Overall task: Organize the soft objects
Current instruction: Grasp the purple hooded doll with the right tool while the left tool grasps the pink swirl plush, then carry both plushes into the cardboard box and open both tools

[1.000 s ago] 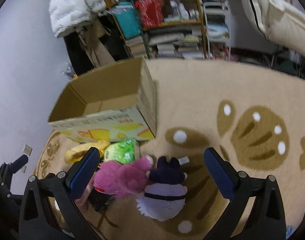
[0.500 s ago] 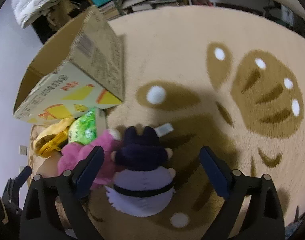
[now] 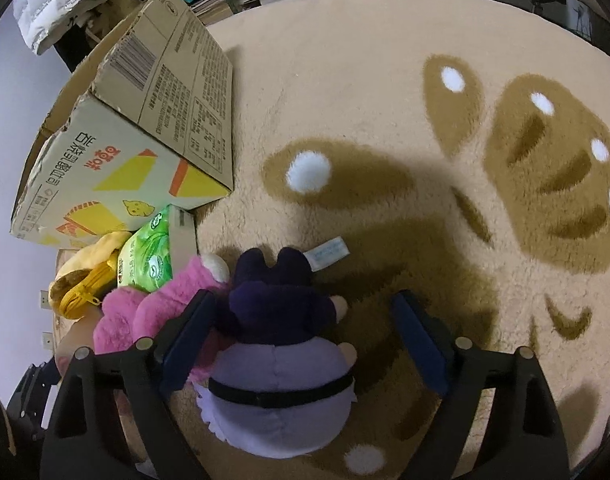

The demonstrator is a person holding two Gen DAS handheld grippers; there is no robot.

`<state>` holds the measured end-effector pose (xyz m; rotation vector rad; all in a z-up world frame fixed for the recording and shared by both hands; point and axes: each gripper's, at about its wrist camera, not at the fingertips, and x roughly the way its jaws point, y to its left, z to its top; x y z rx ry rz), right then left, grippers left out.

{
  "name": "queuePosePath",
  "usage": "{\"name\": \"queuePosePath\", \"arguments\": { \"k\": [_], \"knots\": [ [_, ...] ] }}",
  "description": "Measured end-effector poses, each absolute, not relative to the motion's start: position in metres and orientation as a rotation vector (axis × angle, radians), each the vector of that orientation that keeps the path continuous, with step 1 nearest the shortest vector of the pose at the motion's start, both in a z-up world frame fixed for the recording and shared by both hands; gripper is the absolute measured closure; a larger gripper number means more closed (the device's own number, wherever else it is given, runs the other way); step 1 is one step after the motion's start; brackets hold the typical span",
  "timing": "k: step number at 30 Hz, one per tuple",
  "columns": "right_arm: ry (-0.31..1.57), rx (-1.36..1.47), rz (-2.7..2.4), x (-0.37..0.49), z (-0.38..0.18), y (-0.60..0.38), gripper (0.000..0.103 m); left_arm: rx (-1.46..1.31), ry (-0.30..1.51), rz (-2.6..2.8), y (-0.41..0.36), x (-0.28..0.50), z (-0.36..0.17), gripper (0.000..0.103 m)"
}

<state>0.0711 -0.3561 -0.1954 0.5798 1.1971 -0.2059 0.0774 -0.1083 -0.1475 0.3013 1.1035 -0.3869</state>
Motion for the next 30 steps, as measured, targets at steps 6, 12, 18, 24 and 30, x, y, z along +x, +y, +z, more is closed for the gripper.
{"name": "queuePosePath", "arguments": {
  "k": [6, 12, 18, 24, 30],
  "knots": [
    [1.179, 0.626, -0.144, 0.071, -0.198, -0.351, 0.037, 0.312, 1.092, -0.407, -0.111, 0.071, -0.144, 0.054],
    [1.17, 0.686, -0.114, 0.069, -0.196, -0.342, 0.052, 0.278, 1.079, -0.409, -0.105, 0.069, -0.138, 0.062],
    [1.133, 0.612, -0.104, 0.063, -0.174, -0.336, 0.056, 0.29, 1.043, -0.409, -0.104, 0.062, -0.129, 0.064],
    [1.057, 0.565, -0.099, 0.051, -0.147, -0.331, 0.056, 0.296, 0.998, -0.42, -0.101, 0.051, -0.117, 0.064],
    [0.989, 0.554, -0.1, 0.038, -0.126, -0.327, 0.056, 0.274, 0.965, -0.408, -0.095, 0.047, -0.105, 0.065]
  ]
}}
